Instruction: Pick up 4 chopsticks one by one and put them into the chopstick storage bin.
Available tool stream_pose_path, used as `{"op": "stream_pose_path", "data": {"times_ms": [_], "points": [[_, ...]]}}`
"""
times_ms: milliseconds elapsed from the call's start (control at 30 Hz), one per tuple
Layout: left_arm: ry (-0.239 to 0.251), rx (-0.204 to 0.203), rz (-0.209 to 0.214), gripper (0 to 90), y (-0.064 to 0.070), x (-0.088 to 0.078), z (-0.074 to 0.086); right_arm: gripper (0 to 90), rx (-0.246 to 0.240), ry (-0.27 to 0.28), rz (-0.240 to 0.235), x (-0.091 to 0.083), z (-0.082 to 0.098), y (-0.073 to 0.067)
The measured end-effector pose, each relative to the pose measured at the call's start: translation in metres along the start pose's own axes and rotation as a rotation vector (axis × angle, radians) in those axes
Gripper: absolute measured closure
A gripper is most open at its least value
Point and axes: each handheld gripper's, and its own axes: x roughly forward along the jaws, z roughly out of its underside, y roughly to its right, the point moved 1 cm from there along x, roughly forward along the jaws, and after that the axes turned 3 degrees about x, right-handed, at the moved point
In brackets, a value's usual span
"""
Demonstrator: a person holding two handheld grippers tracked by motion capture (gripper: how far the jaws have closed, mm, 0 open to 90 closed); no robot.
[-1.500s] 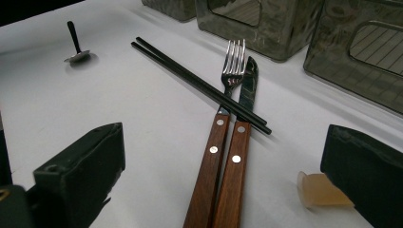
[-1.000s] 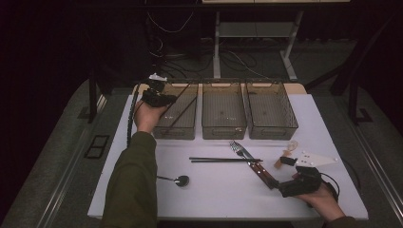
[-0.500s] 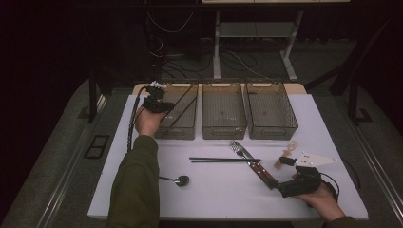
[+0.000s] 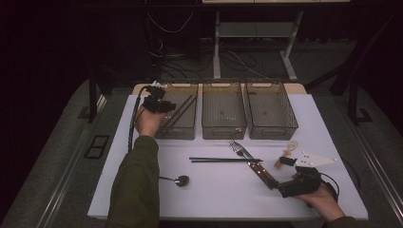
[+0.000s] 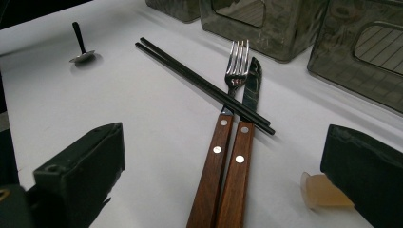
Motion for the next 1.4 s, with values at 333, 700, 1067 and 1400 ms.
{"op": "stream_pose_path", "data": {"times_ms": [333, 700, 1067, 1400], "points": [[0.059, 0.065, 0.022, 43.8, 0.006, -0.014, -0.005, 1.1, 0.003, -0.001, 0.002, 0.000, 0.000, 0.000], [0.091, 0.127, 0.111, 28.5, 0.030, -0.035, 0.001, 1.1, -0.001, -0.005, 0.003, 0.000, 0.000, 0.000], [0.072, 0.207, 0.196, 15.2, 0.059, -0.056, 0.026, 1.2, -0.001, -0.005, 0.007, 0.000, 0.001, 0.000], [0.142, 0.236, 0.217, 13.8, 0.085, -0.076, 0.050, 1.2, 0.001, -0.005, 0.009, 0.000, 0.001, 0.000]]}}
